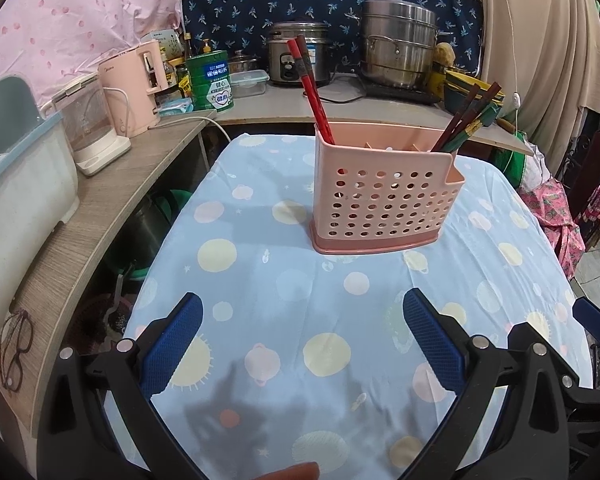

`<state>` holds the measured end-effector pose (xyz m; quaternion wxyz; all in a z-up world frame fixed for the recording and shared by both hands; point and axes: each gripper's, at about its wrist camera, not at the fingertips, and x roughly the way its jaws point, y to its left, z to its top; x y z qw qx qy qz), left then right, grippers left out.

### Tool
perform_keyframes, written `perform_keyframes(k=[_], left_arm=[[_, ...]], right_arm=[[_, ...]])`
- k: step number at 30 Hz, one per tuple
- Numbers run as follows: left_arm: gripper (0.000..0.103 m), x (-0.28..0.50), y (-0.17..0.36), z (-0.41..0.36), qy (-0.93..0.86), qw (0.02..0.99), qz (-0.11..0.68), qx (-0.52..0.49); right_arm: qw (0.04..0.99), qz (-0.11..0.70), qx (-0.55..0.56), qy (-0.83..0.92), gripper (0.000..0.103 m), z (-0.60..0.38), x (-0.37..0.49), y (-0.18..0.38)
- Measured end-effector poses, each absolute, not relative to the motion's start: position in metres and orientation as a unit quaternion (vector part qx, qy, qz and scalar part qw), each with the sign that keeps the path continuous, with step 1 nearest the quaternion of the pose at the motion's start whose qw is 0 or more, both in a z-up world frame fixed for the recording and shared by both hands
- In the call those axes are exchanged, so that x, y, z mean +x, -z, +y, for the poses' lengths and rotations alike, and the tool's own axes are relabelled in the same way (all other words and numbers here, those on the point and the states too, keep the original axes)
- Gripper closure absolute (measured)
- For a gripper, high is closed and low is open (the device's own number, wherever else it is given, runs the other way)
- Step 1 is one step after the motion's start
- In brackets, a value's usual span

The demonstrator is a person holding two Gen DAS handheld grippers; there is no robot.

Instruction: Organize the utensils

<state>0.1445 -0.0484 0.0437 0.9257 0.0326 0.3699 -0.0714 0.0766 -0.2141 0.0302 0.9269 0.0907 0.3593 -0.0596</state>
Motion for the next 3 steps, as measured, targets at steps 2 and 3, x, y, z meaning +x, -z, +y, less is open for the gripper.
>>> perform_keyframes(k=[2,3], left_arm=[[0.007,0.1443,-0.0428,-0.0485,0.074,0.925,0.371,0.034],[0.007,0.1441,-0.0424,-0.0485,0.076,0.925,0.371,0.035]], right_arm=[[0.927,0.359,0.092,0.06,0.006,-0.2142,0.0767,-0.0299],[0.927,0.36,0.092,0.06,0.006,-0.2143,0.0778,-0.0297]])
